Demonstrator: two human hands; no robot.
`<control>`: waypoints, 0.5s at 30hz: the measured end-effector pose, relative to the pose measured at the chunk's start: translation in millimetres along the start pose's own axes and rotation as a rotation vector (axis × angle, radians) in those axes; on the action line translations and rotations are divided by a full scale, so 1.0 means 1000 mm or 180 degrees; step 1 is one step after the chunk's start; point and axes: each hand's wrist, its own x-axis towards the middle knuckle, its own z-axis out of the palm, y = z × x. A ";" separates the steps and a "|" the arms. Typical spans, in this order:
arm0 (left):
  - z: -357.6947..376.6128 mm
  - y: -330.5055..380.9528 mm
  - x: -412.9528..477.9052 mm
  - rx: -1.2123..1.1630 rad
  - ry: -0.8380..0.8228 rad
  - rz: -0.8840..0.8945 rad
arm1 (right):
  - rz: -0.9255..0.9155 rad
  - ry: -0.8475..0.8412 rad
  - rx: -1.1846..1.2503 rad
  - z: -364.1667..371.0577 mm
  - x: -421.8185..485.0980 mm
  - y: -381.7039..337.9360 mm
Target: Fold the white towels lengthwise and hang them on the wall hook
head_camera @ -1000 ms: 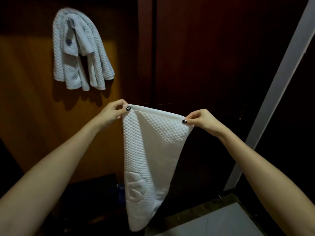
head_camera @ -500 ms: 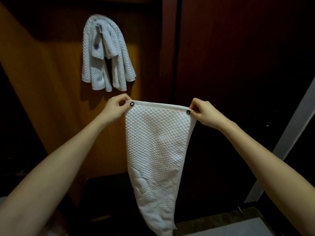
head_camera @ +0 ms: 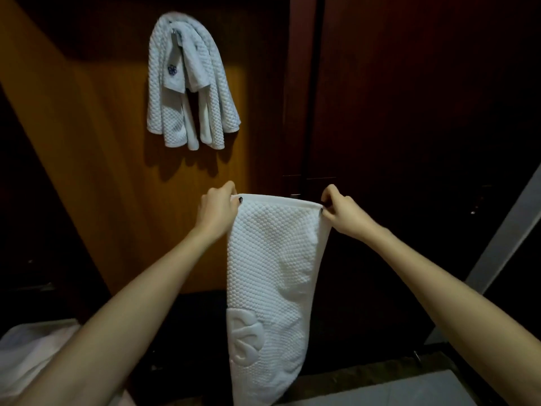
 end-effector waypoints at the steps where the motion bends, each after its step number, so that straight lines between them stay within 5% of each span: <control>1: 0.006 0.003 -0.004 0.0115 0.0057 -0.0038 | -0.0042 -0.0037 0.0343 0.005 -0.005 -0.002; 9: 0.012 0.017 -0.007 -0.1325 -0.0168 -0.0567 | -0.0050 -0.0768 0.1878 0.011 -0.022 -0.036; 11: 0.011 0.018 -0.007 -0.1918 -0.0270 -0.0692 | -0.0218 -0.1049 0.1664 0.004 -0.021 -0.044; 15: 0.006 0.020 -0.006 -0.2529 -0.0415 -0.0684 | -0.0551 -0.0646 0.1079 0.000 -0.017 -0.062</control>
